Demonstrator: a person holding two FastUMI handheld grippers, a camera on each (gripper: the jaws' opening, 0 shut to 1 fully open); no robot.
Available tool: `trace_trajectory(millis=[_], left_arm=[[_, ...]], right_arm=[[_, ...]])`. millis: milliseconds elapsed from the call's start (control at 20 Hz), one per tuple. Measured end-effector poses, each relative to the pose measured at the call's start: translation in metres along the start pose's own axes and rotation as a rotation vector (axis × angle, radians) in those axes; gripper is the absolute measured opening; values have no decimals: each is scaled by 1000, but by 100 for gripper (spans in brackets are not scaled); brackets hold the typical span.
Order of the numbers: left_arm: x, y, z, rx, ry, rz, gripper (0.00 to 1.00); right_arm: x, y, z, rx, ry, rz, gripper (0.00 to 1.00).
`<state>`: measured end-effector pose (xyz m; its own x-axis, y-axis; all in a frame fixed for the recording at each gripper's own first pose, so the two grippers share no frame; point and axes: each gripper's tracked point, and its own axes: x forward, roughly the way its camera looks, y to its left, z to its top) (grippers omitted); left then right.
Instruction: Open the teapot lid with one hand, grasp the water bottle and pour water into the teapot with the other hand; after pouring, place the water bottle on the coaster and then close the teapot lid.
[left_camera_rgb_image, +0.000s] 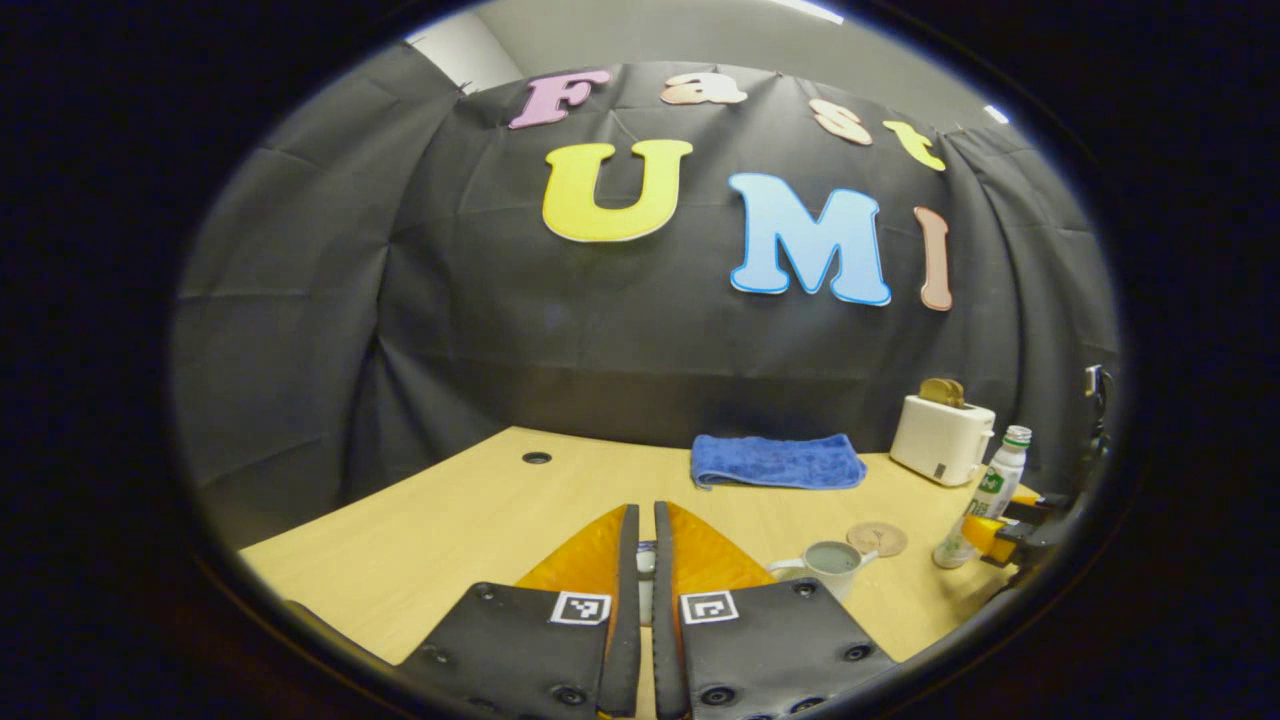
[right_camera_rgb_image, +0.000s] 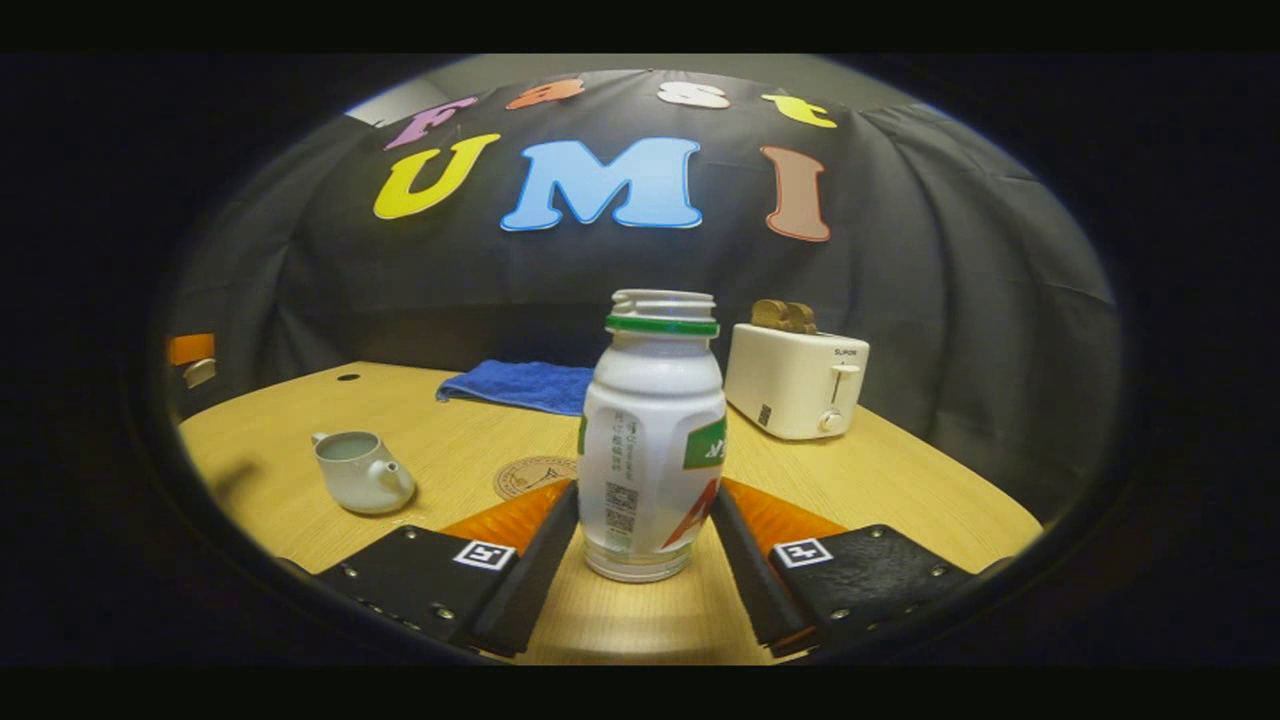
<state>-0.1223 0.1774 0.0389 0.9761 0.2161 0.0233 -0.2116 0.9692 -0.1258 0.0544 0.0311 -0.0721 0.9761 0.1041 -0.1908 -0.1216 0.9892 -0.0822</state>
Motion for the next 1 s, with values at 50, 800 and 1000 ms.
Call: trace_trajectory(millis=[50,800,1000], left_arm=[[0,2,-2,-4,5,1,15],[-2,22,-21,-49,27,9,12],[-1,22,-27,-56,36,1,15]], right_arm=[[-1,1,1,-11,-1,1,77],[0,21,29,-466,-1,-56,72],[4,28,44,-683,-17,-94,73]])
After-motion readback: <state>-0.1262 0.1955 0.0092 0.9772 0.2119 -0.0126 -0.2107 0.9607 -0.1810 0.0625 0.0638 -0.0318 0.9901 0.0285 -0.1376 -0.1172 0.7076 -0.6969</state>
